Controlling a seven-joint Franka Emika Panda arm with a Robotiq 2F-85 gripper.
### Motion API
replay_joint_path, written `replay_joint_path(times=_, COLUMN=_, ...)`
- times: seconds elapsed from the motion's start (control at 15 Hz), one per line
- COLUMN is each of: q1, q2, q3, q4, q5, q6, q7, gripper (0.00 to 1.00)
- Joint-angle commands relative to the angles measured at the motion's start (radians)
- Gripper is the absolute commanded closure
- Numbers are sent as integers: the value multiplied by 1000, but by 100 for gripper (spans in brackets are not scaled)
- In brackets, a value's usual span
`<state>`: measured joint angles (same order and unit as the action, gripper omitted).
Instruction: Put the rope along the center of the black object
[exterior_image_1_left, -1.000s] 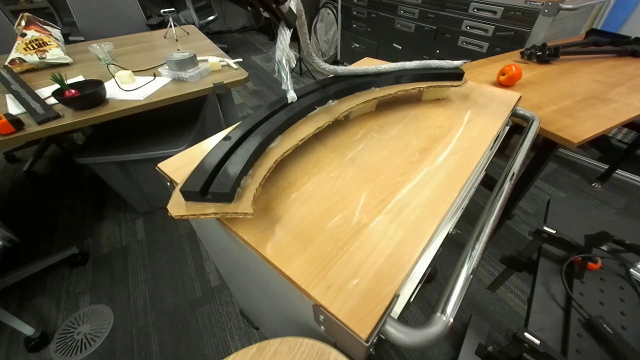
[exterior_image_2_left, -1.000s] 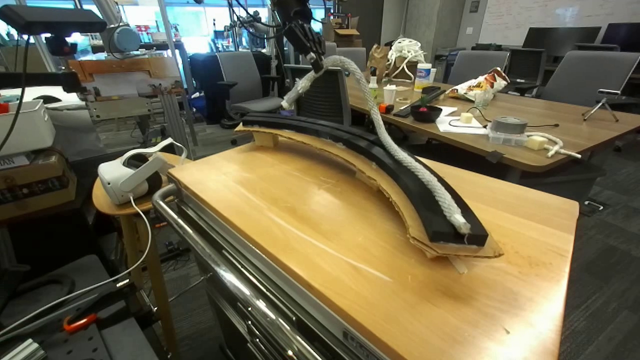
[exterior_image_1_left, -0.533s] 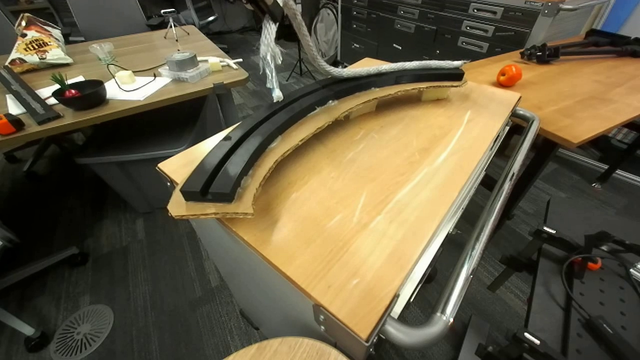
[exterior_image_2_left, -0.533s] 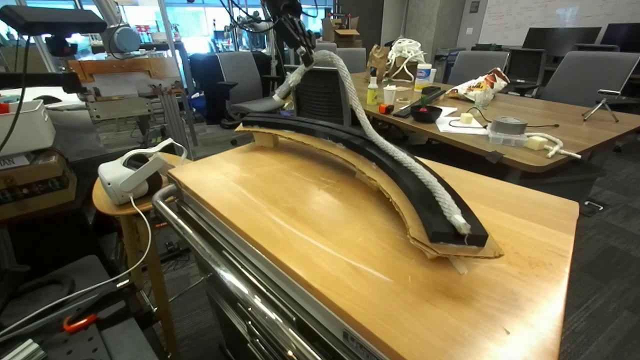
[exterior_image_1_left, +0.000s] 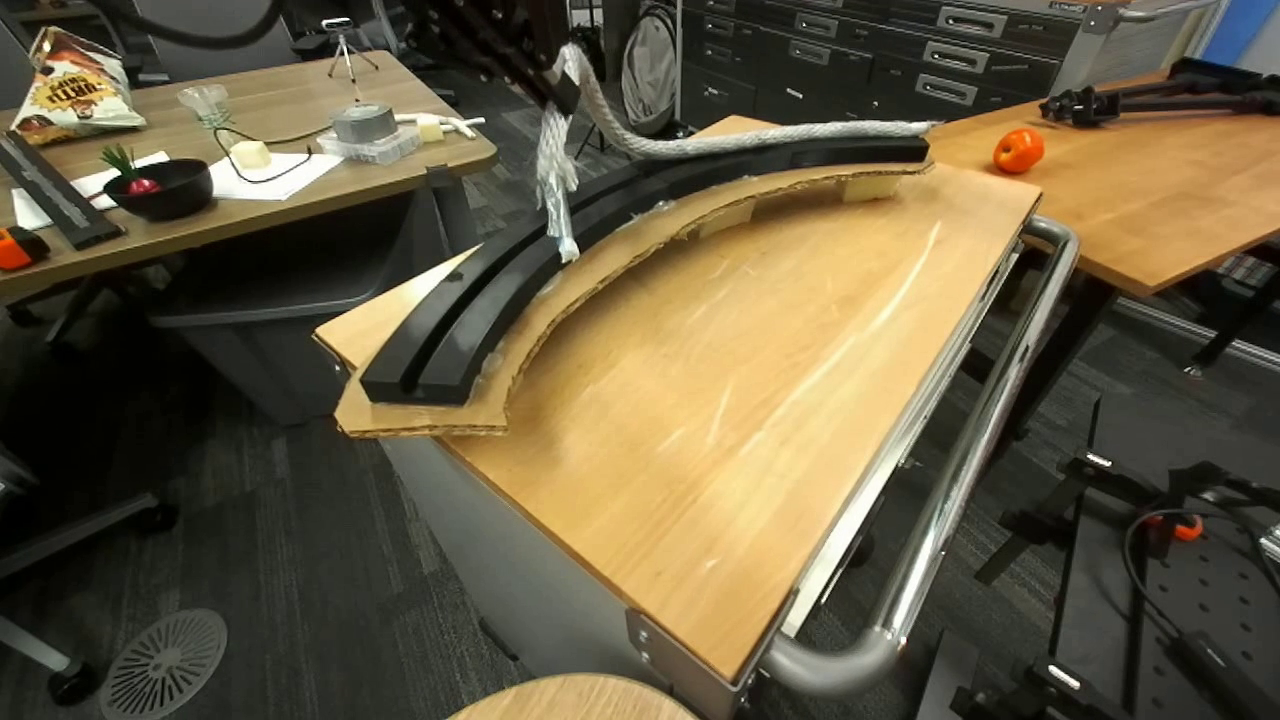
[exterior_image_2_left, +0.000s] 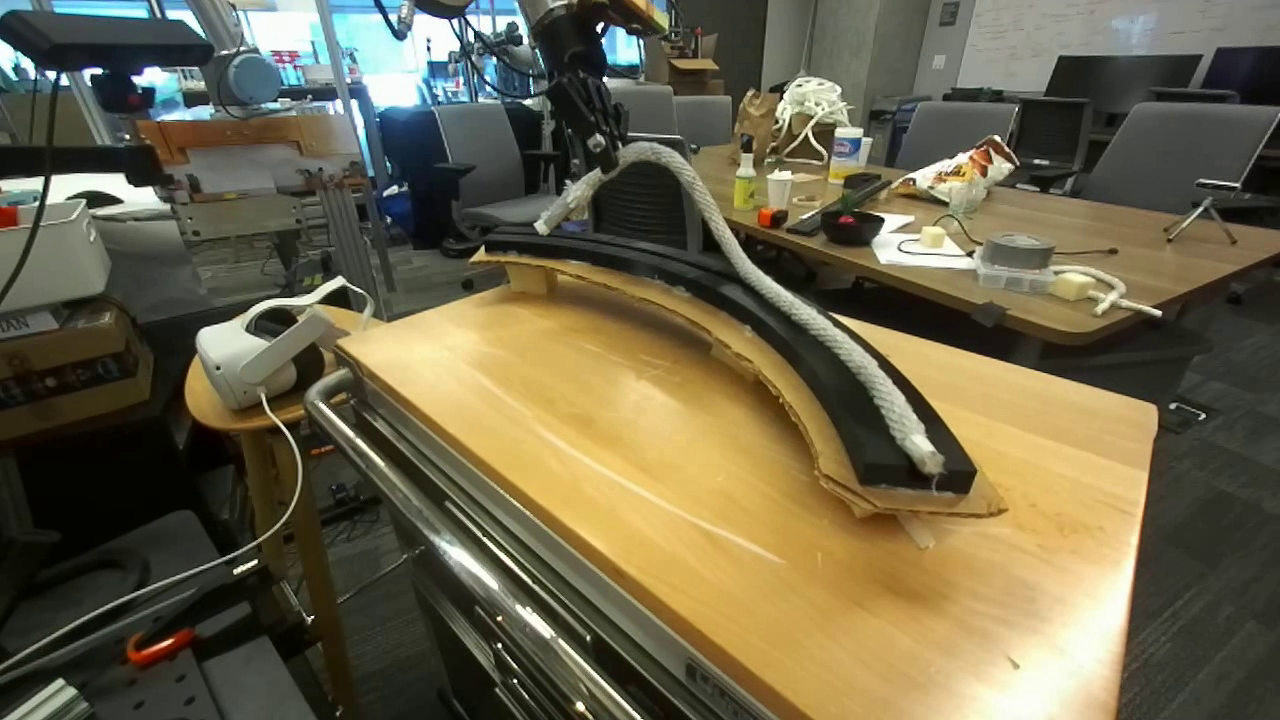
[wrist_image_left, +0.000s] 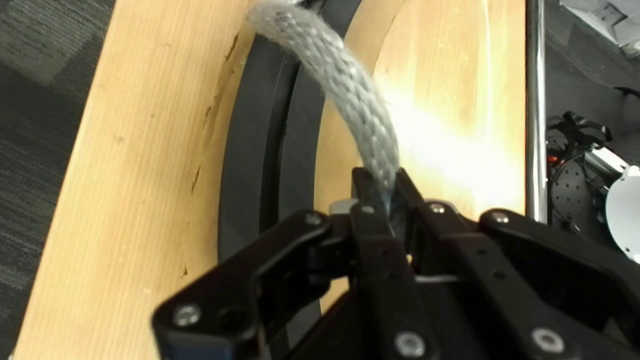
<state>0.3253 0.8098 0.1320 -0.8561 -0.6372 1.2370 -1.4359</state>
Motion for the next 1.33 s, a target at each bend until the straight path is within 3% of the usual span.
replay_joint_path(times=0.0, q1=9, q2=40, q3=-9, q4=105, q5=82, q6=-57, q7=-32, gripper=97)
replay_joint_path(times=0.47, q1=38, q2=54, q3=-16, q4=172, q5=184, q6=-94, q7=-19, gripper=97)
replay_joint_path(times=1.27, q1=62, q2=131, q3=-68, q4=218, q5=162, q6=-133, q7=-31, gripper=97)
